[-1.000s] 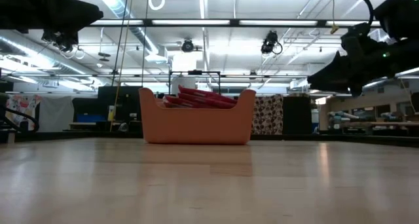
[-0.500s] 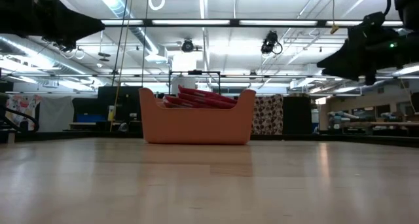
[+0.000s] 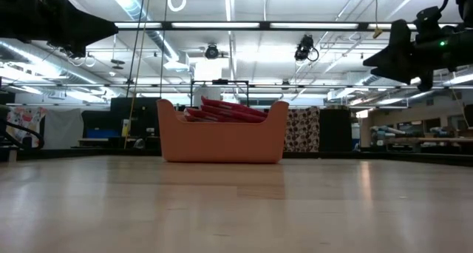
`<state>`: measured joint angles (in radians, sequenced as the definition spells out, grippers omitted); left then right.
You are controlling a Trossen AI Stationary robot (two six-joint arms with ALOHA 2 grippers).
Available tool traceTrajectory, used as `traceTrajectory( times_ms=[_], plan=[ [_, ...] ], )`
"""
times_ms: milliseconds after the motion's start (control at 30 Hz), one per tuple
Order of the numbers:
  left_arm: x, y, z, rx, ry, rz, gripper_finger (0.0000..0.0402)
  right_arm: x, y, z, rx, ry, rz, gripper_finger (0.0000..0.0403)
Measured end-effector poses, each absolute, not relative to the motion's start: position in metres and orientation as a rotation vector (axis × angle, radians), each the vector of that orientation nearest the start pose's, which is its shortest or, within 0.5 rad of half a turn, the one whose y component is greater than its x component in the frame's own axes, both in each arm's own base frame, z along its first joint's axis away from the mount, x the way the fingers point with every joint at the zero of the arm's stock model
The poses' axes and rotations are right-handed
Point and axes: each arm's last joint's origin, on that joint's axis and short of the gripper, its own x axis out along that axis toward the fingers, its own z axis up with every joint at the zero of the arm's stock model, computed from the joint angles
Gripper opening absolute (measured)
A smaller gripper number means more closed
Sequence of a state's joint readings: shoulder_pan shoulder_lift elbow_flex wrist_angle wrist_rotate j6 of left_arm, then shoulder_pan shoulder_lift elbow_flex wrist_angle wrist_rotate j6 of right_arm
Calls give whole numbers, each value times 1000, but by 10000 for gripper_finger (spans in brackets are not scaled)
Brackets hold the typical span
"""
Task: Sort popcorn bags into baskets
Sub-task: Return to Home Position
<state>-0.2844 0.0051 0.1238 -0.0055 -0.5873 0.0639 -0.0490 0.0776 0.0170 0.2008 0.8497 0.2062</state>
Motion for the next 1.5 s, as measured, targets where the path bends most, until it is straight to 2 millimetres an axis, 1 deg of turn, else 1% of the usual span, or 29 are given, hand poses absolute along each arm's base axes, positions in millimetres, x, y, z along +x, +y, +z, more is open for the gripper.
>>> traceTrajectory(
  times_ms=[1500],
  plan=[
    [85, -8, 204, 16, -94, 305, 53, 90, -26, 181, 248, -224, -866, 189]
  ],
)
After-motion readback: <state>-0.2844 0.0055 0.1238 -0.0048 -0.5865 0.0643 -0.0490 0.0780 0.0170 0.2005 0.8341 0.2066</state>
